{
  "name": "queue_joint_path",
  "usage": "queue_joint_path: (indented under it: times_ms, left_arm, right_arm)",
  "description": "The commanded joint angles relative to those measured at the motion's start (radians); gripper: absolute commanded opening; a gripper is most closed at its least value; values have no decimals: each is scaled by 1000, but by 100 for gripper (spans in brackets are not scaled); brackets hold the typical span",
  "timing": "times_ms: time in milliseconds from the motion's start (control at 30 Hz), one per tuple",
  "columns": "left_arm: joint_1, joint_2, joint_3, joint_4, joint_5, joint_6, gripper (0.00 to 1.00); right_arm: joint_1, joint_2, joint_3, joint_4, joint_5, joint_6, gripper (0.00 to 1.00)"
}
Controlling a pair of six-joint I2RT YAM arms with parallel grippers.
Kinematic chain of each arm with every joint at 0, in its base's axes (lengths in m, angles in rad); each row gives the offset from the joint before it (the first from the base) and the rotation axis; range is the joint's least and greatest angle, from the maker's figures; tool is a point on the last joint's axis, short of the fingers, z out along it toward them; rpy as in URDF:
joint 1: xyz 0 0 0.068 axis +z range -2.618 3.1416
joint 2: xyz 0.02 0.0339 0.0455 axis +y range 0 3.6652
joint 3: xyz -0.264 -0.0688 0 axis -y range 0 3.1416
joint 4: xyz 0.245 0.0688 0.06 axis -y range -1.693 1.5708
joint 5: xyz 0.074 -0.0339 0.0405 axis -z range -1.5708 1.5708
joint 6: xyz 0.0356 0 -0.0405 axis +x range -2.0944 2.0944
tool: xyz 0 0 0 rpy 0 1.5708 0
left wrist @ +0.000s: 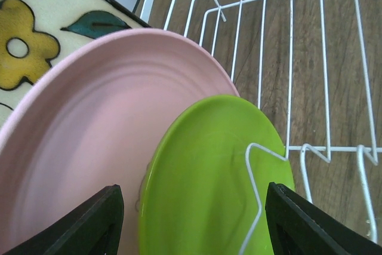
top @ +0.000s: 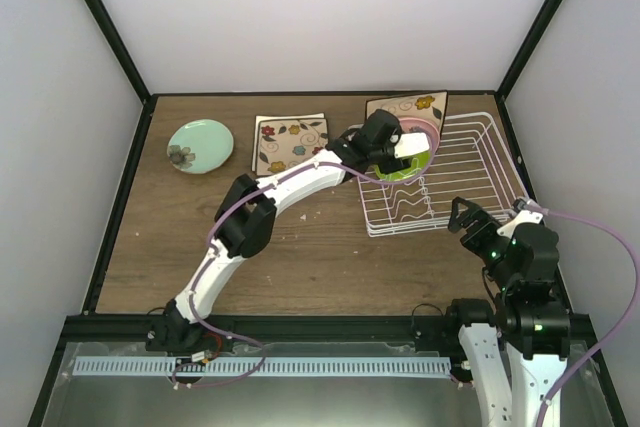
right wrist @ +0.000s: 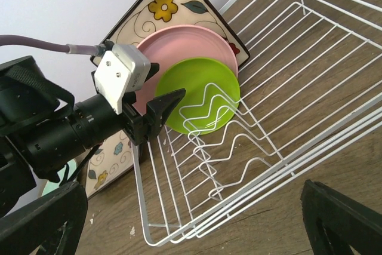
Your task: Unload the plates from the dish rack
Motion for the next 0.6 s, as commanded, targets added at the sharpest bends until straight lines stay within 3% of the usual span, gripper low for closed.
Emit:
queue_joint_path:
  times_ms: [0,400,567]
  left_arm:
    - [19,58,67,-5,0,9,67]
    - [58,144,156,-102,36,24,65]
    - [58,136,149,-151,78,8,49]
  right_arm:
    - [9,21,28,15,-17,-27,100]
    - [10,34,28,18,-29,-39,100]
    - [8,39,25,27,-32,-39,100]
